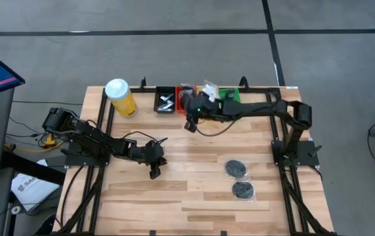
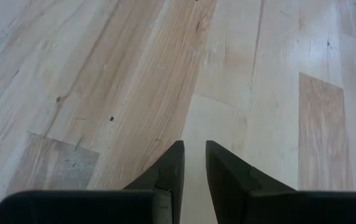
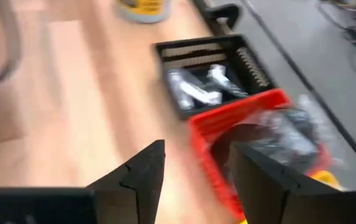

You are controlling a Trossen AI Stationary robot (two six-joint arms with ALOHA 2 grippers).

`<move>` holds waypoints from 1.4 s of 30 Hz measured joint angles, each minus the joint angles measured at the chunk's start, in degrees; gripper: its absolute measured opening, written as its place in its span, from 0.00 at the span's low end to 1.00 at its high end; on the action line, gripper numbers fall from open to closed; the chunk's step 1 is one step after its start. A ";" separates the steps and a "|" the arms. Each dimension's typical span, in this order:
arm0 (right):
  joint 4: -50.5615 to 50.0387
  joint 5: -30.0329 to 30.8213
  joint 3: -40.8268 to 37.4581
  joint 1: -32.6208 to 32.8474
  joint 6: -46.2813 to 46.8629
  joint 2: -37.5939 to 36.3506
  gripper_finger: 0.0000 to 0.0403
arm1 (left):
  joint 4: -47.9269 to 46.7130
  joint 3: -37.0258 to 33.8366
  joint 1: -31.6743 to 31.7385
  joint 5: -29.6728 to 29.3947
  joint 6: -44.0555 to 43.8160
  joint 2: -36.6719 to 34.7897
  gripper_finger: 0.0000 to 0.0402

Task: Pick & Place Travel size toiletries
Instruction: Put the hairbrush into the red bin

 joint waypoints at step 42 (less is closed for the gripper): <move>-36.88 -1.57 -29.99 32.11 48.93 -28.96 0.33 | 1.80 0.02 0.02 0.02 0.00 0.00 0.14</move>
